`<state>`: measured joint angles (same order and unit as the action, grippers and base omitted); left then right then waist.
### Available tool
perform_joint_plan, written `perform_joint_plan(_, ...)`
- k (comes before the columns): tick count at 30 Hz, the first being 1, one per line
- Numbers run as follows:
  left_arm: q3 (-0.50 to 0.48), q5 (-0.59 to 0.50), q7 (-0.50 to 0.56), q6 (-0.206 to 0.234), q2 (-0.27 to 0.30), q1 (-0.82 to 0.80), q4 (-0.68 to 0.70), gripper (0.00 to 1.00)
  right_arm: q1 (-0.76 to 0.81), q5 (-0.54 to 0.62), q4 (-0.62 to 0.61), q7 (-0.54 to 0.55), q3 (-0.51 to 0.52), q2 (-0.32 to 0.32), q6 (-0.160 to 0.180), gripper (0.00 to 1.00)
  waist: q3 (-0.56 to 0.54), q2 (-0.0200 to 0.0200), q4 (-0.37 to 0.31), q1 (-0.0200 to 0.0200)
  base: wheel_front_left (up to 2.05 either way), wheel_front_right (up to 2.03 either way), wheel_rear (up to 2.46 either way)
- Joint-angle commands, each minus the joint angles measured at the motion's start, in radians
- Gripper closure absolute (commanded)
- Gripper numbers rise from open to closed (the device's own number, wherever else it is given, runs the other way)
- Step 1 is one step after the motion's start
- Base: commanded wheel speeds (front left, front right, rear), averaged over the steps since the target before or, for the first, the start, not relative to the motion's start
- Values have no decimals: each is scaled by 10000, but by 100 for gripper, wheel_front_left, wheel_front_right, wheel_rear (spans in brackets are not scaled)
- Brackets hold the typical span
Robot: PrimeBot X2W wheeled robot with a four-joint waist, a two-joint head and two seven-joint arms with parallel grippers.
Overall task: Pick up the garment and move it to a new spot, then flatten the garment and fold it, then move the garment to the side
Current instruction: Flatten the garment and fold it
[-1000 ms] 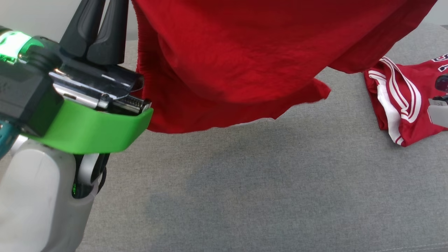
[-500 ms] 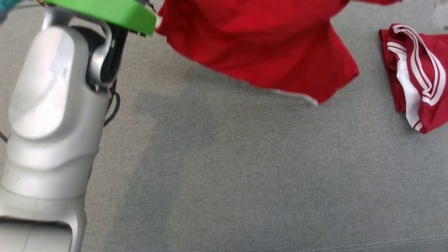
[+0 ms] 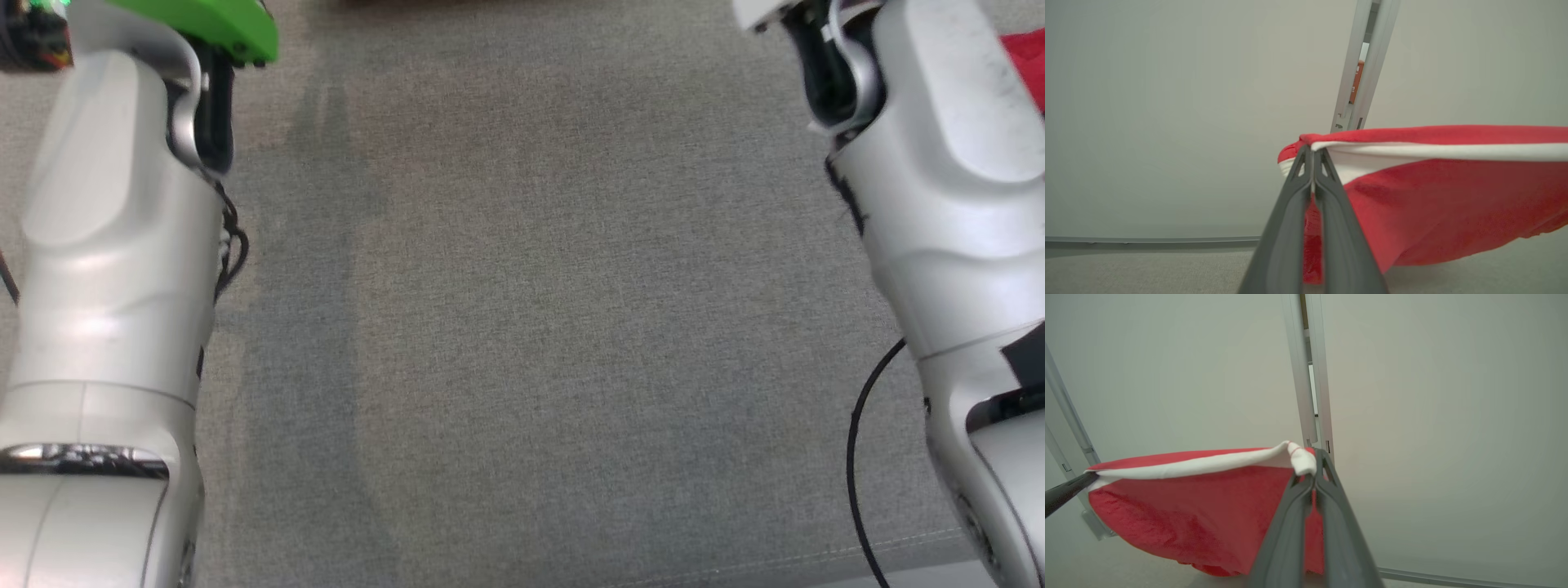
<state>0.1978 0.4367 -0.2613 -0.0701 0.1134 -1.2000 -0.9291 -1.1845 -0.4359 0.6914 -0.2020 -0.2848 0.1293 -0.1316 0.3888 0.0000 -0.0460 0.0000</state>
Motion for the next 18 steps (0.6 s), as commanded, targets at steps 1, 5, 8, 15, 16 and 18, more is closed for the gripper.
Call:
perform_joint_plan(1,-133,1,-33,26,-62,496,-224,100,374,-167,459,-167,-265,-77,18,100,201,0,17,0,0,0,0)
perform_joint_plan(5,-368,-119,-37,-52,-330,1793,-496,100,1346,-740,1436,-486,-899,-274,18,100,353,0,170,0,0,0,0)
perform_joint_plan(8,-607,-142,-38,-49,-494,2920,-434,100,2314,-1169,1657,-612,-1139,-294,16,100,318,0,268,0,0,0,0)
perform_joint_plan(15,-1132,-564,-40,-258,-575,5306,1599,100,4893,-1186,-344,-629,-803,-124,16,100,-65,0,61,0,0,0,0)
perform_joint_plan(16,-1174,-650,-38,-315,-578,5723,2019,100,5340,-1106,-809,-629,-606,-25,18,100,-164,0,49,0,0,0,0)
perform_joint_plan(18,-1182,-915,-39,-389,-582,6521,2888,100,6276,-863,-1767,-629,-364,94,18,100,-464,0,-14,0,0,0,0)
